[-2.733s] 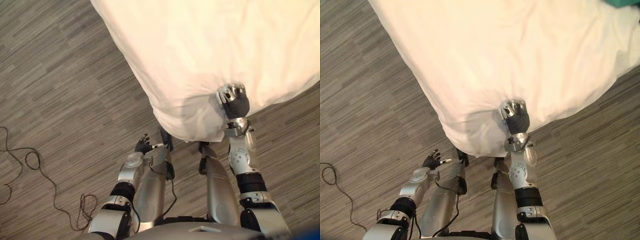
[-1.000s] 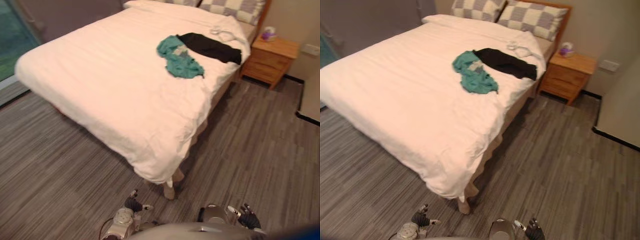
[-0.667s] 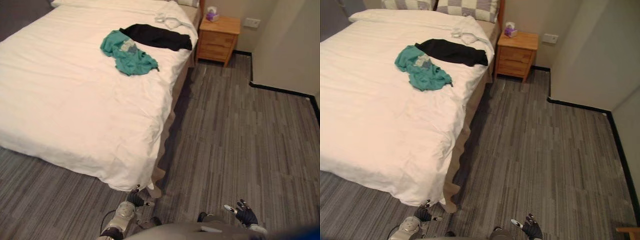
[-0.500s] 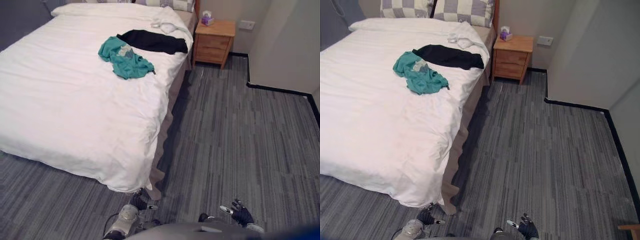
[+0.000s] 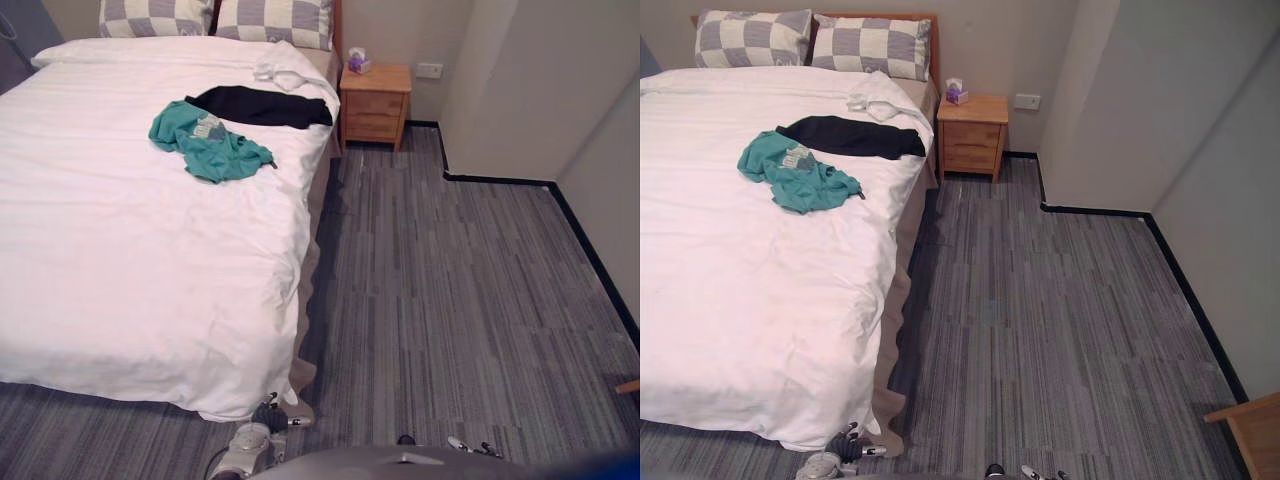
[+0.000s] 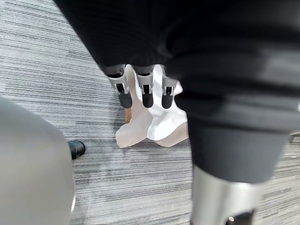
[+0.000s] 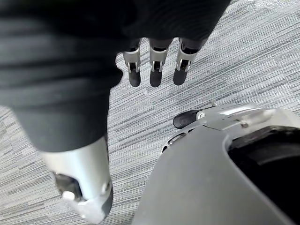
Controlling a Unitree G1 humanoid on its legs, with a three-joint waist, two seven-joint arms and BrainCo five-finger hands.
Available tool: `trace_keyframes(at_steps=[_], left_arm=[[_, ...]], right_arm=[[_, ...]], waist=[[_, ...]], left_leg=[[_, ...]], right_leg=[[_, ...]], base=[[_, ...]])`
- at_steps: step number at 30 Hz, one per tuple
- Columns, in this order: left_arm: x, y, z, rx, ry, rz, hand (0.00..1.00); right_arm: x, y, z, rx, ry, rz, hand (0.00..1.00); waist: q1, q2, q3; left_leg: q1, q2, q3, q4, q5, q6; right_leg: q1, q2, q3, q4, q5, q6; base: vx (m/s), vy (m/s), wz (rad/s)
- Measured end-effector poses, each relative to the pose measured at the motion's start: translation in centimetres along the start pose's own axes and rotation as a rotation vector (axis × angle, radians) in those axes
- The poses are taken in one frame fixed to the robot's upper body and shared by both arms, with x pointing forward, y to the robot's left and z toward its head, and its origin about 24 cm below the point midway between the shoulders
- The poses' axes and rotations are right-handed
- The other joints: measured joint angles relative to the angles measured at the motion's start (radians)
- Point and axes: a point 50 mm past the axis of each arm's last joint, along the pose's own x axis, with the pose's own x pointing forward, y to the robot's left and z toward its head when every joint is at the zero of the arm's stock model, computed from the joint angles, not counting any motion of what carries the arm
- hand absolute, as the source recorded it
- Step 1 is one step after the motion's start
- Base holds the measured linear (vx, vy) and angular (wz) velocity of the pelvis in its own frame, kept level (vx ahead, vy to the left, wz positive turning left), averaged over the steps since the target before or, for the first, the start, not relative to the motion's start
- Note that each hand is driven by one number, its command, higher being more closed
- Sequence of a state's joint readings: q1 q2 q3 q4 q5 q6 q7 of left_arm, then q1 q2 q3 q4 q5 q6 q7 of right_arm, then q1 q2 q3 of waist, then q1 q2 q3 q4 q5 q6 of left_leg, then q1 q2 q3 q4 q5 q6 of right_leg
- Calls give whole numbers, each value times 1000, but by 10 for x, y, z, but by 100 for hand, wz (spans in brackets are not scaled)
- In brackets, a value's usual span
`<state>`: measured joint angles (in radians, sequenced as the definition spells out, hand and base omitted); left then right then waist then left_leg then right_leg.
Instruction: Tidy the bed and pick cloth on bed and put in laundry
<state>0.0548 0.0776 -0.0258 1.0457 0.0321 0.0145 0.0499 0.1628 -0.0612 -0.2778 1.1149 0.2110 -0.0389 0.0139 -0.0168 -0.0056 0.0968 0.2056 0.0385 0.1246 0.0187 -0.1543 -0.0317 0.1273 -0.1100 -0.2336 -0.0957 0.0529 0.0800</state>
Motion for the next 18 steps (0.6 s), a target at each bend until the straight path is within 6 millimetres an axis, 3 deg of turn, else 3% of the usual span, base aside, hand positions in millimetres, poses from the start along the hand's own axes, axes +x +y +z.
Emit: trace_keyframes(at_steps=[6, 11, 18], left_arm=[[0, 0, 0, -8, -3, 0, 0], [-2, 1, -5, -124, -16, 10, 0], [-4, 7, -9, -219, -59, 37, 0]], right_arm=[[0, 0, 0, 0, -7, 1, 0], [-3, -4, 1, 1, -74, 11, 0], [-5, 2, 7, -34, -165, 60, 0]], waist=[[0, 1, -1], [0, 9, -8], [-4, -5, 12]], left_leg=[[-6, -1, 1, 0, 0, 0], [-12, 7, 19, 0, 0, 0], [31, 51, 166, 29, -39, -24]], right_leg=[[-8, -1, 0, 1, 0, 0], [-37, -3, 8, 38, -10, 1], [-51, 40, 57, 40, -7, -18]], base=[[0, 0, 0], [-7, -2, -6], [-56, -36, -55]])
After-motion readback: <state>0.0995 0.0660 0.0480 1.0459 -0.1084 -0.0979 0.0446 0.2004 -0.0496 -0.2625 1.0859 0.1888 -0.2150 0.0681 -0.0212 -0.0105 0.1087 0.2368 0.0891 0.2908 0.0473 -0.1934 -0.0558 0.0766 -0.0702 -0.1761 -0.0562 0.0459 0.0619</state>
